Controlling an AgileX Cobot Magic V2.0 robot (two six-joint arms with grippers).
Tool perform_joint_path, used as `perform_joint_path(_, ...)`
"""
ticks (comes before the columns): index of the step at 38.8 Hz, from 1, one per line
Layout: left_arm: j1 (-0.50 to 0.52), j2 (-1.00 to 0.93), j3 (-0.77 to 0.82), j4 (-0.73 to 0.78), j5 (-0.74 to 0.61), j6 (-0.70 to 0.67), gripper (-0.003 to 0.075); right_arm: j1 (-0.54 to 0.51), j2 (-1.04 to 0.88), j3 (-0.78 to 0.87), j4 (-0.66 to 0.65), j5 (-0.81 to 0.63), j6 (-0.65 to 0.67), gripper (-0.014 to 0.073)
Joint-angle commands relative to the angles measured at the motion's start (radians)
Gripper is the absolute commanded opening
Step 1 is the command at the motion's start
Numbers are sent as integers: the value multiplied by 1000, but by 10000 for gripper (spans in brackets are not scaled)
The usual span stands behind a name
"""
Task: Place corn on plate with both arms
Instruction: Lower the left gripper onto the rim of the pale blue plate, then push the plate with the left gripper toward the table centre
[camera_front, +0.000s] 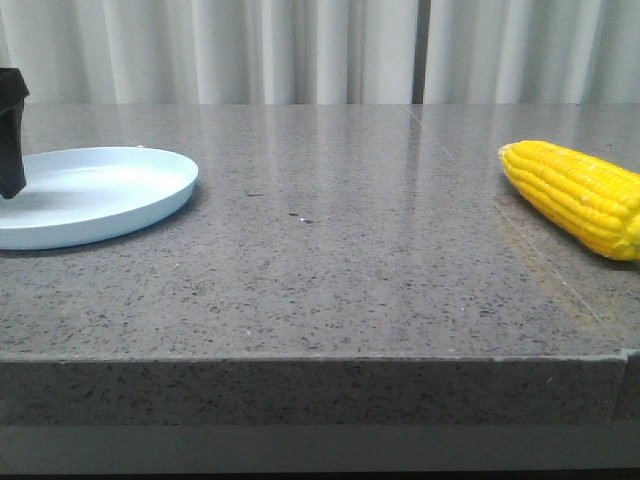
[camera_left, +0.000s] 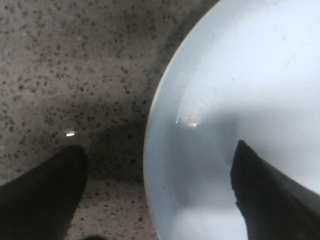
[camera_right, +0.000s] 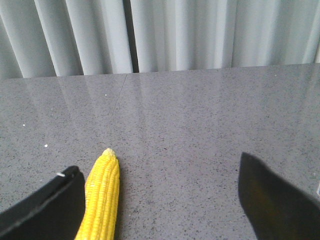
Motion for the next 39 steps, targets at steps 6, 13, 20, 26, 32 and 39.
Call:
perform_joint_path(6,-6,-16,-37,-13,6,-2,372,-6,17,-36,9,-74,-4,645)
perform_joint_path(13,-6,-14,-37,-13,9,-2,160,-6,17,-36,9,-74,-4,645)
perform_joint_path(20,-6,-14,-39,-13,9,-2,-20,-6,17,-36,9,-74,-4,645)
perform_joint_path(26,-6,-17,-90,-36,32,-2,-20,-6,17,-36,9,-74,-4,645)
perform_joint_path(32,-36,-40,-197,-121,85,15,-20,-6,17,-36,9,-74,-4,645)
perform_joint_path(39,-148,-42,-300,-168,131,15,-20,-6,17,-36,9,-74,-4,645)
